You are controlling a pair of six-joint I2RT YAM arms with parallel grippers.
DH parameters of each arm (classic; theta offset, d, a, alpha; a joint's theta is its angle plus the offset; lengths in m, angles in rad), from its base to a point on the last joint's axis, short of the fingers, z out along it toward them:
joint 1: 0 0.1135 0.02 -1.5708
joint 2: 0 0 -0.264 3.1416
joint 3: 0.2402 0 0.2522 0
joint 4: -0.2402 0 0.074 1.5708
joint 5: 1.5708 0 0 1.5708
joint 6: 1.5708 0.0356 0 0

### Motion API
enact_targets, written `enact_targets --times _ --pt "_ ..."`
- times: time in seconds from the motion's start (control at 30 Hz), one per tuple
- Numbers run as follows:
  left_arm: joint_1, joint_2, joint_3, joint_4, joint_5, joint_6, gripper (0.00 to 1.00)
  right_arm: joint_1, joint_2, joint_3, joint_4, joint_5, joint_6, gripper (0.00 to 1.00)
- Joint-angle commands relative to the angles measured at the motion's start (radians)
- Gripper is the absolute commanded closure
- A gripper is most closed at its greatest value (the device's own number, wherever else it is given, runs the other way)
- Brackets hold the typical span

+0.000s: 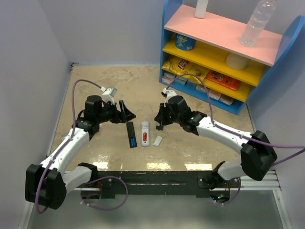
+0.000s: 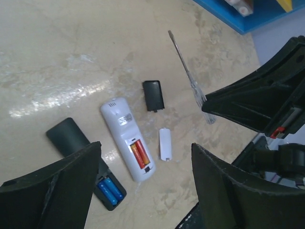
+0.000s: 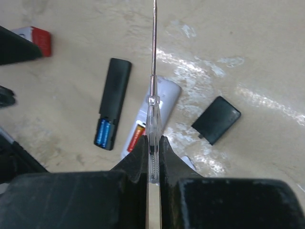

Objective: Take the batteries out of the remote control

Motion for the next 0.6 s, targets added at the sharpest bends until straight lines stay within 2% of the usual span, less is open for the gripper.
enact_targets --times 0.0,0.23,0.57 --pt "-0.041 -0.005 -0.053 0.175 0.140 -0.145 0.20 -0.001 -0.056 0.002 0.096 -0.129 0.053 1.00" --pt "-0.087 0.048 -0.098 0.366 0.154 -0.314 0.21 0.006 -0.069 -0.022 0.149 -0.172 0.086 1.00" --pt "-0.176 0.127 -0.116 0.494 0.095 -0.411 0.20 0.014 -0.087 -0.050 0.189 -0.190 0.096 1.00"
